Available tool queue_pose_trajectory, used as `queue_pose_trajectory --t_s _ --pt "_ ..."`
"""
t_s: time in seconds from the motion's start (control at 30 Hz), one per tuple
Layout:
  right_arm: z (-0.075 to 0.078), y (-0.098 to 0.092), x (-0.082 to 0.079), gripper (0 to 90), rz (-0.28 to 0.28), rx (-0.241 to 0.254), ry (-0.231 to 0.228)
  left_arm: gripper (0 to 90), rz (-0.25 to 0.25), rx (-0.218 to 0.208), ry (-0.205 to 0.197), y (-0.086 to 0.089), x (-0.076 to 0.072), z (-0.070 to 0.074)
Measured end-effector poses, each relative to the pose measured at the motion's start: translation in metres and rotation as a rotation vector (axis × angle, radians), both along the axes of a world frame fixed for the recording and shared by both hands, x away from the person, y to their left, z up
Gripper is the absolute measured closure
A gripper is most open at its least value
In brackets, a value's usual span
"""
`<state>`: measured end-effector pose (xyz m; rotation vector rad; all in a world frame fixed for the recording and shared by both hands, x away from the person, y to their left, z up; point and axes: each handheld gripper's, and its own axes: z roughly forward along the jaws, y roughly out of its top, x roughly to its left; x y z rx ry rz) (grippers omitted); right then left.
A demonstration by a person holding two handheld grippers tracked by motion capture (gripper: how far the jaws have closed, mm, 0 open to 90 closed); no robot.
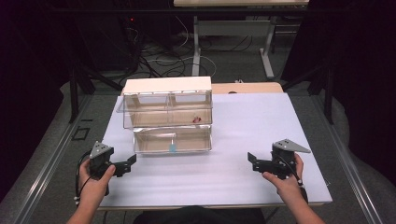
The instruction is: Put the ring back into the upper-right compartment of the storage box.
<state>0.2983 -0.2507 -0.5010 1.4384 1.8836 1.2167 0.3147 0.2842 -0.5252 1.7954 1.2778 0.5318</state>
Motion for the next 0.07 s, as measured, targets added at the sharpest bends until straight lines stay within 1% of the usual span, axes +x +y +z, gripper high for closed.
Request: queue_pose_trajectory --t_s 0.07 --pt "-0.0004 0.0004 0.0002 0.0 -0.004 0.003 0.004 0.9 -0.002 0.001 -0.001 -0.0001 -0.0004 0.0004"
